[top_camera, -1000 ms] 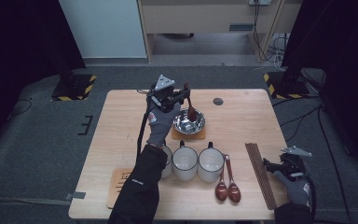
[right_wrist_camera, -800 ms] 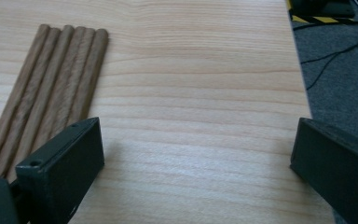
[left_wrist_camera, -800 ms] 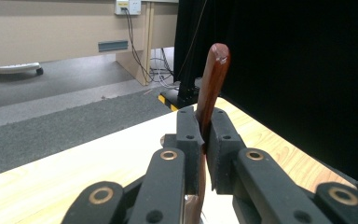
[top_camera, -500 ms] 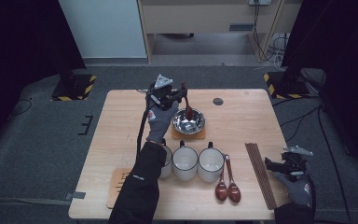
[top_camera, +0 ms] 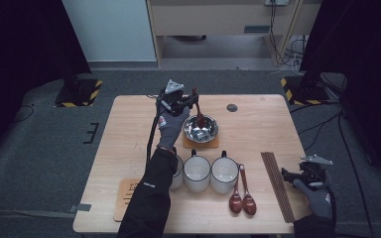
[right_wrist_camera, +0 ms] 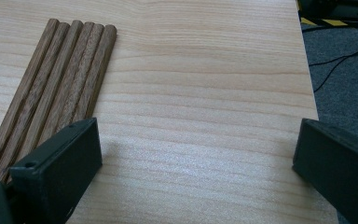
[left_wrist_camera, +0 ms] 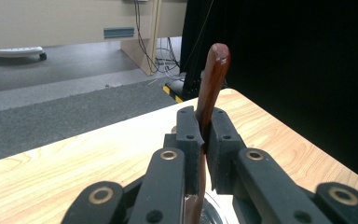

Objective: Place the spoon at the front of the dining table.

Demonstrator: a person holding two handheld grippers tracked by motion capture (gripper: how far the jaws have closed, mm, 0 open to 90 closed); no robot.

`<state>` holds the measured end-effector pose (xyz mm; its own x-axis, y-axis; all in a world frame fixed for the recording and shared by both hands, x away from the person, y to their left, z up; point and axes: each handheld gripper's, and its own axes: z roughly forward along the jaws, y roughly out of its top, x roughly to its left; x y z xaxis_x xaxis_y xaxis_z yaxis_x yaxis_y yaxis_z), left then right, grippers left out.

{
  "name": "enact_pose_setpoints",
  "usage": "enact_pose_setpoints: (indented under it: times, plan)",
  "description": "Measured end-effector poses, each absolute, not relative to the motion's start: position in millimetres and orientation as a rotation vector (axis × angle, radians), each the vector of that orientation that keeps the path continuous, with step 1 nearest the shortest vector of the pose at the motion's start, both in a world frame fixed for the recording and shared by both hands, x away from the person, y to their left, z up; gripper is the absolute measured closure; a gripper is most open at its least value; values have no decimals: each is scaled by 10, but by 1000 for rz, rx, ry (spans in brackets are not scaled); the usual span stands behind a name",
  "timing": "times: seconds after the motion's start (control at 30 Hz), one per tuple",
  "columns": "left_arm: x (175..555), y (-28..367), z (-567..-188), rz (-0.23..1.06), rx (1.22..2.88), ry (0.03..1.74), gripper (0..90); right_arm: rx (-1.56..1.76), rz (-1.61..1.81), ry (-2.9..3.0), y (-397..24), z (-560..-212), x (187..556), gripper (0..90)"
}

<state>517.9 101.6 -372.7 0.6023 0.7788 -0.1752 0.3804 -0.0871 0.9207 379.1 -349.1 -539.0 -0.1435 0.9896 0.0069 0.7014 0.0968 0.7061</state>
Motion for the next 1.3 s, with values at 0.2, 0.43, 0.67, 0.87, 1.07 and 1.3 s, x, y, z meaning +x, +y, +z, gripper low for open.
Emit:
enact_pose_setpoints:
  times: [0.2,0.43,0.67,0.87,1.07,1.3]
  plan:
    - [5227,1017,-3781,436,1696,975,837,1651,793,1904,-3491,-5391,3792,9]
    - [5262,1021,-3851,440,1704,983,837,1649,793,1903,-3492,-5392,3791,9]
    - [5304,1079,-3957,442,1717,1007,837,1651,793,1903,-3490,-5391,3791,9]
    - [5325,1137,-4035,450,1730,1024,836,1649,792,1903,-3491,-5391,3791,9]
    - [5344,1171,-4086,450,1751,1029,836,1649,792,1903,-3491,-5391,3791,9]
    - [5355,1194,-4126,457,1771,1039,836,1651,792,1902,-3489,-5390,3791,10]
